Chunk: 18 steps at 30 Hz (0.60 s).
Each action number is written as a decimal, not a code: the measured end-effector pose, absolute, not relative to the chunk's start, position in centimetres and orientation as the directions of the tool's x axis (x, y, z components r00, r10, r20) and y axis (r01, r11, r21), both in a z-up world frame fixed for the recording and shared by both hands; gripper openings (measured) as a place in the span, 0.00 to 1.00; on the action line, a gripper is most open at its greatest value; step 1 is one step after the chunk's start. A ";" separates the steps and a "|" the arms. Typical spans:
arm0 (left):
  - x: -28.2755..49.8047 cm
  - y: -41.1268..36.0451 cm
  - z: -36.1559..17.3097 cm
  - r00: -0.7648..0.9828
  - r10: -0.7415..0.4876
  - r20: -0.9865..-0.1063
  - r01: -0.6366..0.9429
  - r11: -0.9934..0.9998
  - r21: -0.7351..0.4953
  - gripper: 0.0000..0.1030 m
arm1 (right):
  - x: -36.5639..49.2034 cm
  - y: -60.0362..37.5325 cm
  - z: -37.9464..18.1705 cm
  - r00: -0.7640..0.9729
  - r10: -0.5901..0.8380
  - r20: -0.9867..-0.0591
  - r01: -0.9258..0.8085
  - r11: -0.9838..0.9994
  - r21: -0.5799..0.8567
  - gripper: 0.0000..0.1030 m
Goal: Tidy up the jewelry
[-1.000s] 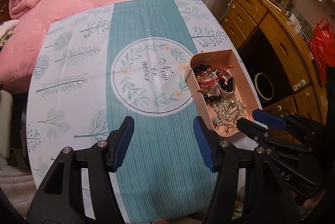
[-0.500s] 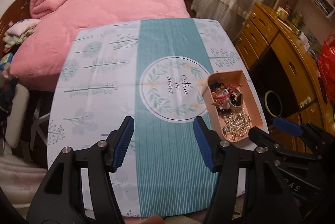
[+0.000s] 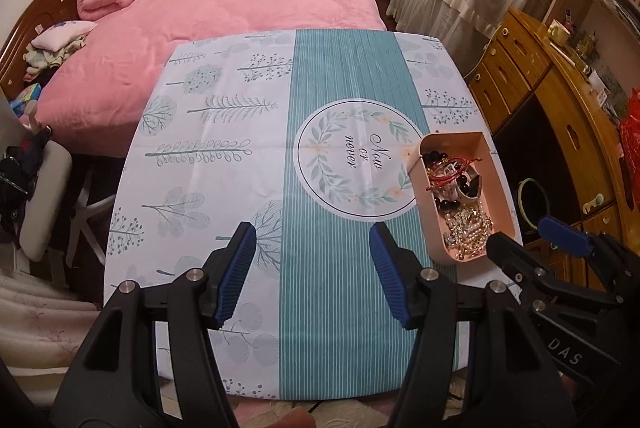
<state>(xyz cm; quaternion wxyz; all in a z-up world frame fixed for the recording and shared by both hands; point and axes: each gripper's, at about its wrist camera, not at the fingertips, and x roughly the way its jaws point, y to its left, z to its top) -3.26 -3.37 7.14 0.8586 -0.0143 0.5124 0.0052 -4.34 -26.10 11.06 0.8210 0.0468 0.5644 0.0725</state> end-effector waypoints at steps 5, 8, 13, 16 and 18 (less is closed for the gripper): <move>-3.2 -3.4 7.0 0.466 -0.004 -0.885 -0.027 0.999 -0.018 0.55 | -4.3 -25.9 11.0 0.350 0.167 -0.922 -0.063 0.986 0.155 0.73; -3.2 -3.5 7.0 0.464 -0.007 -0.886 -0.025 0.999 -0.020 0.55 | -4.2 -25.9 11.0 0.352 0.168 -0.921 -0.063 0.986 0.156 0.73; -3.4 -3.6 7.3 0.476 -0.009 -0.879 -0.015 1.000 -0.018 0.55 | -4.2 -25.9 10.9 0.361 0.166 -0.918 -0.064 0.986 0.154 0.73; -3.5 -3.8 7.4 0.479 -0.009 -0.878 -0.008 1.000 -0.015 0.55 | -4.3 -26.0 11.0 0.367 0.165 -0.915 -0.067 0.986 0.151 0.73; -3.6 -3.8 7.5 0.479 -0.008 -0.878 -0.004 1.000 -0.011 0.55 | -4.4 -25.9 11.1 0.369 0.164 -0.915 -0.068 0.987 0.149 0.73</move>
